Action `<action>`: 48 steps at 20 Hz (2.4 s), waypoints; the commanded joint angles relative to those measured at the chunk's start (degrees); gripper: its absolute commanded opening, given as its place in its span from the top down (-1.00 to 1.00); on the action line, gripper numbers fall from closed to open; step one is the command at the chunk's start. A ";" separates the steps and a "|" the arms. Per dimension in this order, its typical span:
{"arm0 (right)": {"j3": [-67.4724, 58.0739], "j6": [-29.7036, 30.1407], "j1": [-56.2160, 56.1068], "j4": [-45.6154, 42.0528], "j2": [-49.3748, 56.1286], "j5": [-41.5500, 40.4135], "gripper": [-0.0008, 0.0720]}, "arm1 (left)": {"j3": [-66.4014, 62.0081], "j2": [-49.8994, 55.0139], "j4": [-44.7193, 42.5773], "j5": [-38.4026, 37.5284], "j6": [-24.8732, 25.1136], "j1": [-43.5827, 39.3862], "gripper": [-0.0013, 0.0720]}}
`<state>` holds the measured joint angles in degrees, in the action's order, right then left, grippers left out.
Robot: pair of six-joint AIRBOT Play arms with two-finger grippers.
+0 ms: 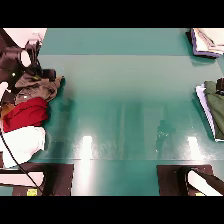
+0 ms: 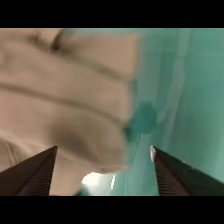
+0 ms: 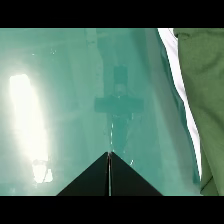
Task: Fold the shirts.
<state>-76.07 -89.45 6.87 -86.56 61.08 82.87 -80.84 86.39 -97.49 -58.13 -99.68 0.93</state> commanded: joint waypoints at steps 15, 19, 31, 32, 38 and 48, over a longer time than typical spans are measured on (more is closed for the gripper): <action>-4.42 -0.04 -0.04 0.07 -0.44 -0.42 0.92 | -26.14 -4.22 21.11 0.00 29.53 -4.87 0.88; -13.53 -0.04 -0.04 0.11 -0.44 -1.51 0.92 | -37.48 -9.90 41.42 -5.86 40.83 -14.47 0.88; -24.00 -0.04 -0.04 0.04 -0.55 3.06 0.92 | -4.07 -10.03 30.25 -7.54 38.18 -25.66 -0.95; -24.00 -0.04 -0.04 0.07 -0.55 3.04 0.92 | -3.50 -9.99 27.02 -8.15 35.10 -24.96 -0.97; -24.00 -0.02 -0.04 0.04 -0.55 2.71 0.92 | 1.75 -13.20 33.81 -20.31 25.53 -17.99 -0.97; -24.00 -0.04 -0.04 0.09 -0.55 2.69 0.92 | 30.21 -13.70 39.87 8.02 25.55 -34.80 -0.97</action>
<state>-100.01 -89.47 6.87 -86.50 60.55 85.54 -55.66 72.69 -58.46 -59.92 -73.87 -29.78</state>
